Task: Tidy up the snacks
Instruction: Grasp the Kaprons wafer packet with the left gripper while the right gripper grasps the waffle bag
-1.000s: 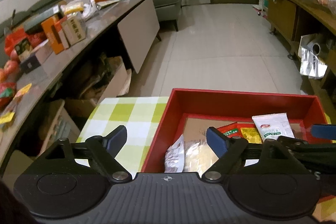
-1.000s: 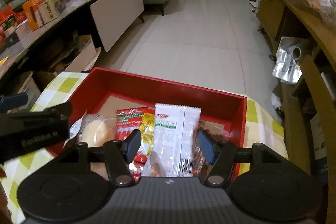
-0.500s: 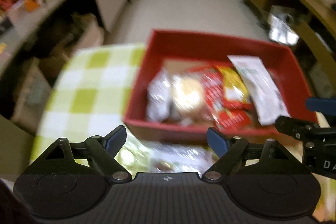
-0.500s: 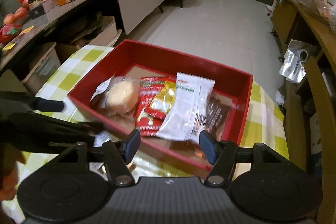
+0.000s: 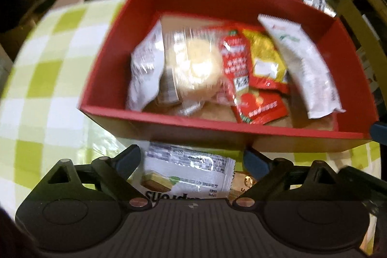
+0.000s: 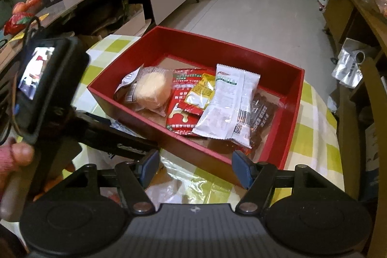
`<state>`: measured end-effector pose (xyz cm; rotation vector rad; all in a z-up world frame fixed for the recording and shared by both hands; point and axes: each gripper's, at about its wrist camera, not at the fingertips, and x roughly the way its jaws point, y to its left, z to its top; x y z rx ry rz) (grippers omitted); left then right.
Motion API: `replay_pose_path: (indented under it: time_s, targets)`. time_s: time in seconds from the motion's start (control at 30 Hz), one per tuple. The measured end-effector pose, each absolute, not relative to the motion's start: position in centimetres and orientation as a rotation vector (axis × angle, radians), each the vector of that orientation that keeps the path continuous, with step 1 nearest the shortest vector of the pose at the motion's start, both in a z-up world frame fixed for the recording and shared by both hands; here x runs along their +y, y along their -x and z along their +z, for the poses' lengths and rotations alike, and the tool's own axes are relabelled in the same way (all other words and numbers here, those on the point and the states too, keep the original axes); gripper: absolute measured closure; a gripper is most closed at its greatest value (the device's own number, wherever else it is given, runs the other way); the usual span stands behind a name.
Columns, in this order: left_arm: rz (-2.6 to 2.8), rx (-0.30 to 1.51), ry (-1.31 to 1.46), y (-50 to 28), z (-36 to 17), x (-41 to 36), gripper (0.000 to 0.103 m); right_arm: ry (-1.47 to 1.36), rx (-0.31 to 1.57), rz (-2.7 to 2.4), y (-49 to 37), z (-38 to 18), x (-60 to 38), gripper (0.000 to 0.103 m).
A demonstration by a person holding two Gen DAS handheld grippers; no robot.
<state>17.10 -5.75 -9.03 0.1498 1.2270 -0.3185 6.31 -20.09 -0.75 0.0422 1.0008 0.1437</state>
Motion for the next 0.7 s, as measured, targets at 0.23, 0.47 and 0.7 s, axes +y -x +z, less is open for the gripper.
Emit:
replay_pose_path:
  time_s: [0.23, 0.47, 0.7]
  targets:
    - [-0.340, 1.255, -0.153, -15.3, -8.7, -4.7, 0.013, -0.047, 0.996, 0.154, -5.5, -0.1, -19.9, 0.027]
    - [-0.339, 1.344, -0.102, -11.2, -8.3, -1.2, 0.015, -0.040, 0.999, 0.202, -3.0, 0.9, -18.4, 0.026]
    - [-0.309, 1.378, -0.066, -8.0, -7.9, 1.5, 0.015, -0.045, 1.045, 0.215, -0.9, 0.1, -17.1, 0.026]
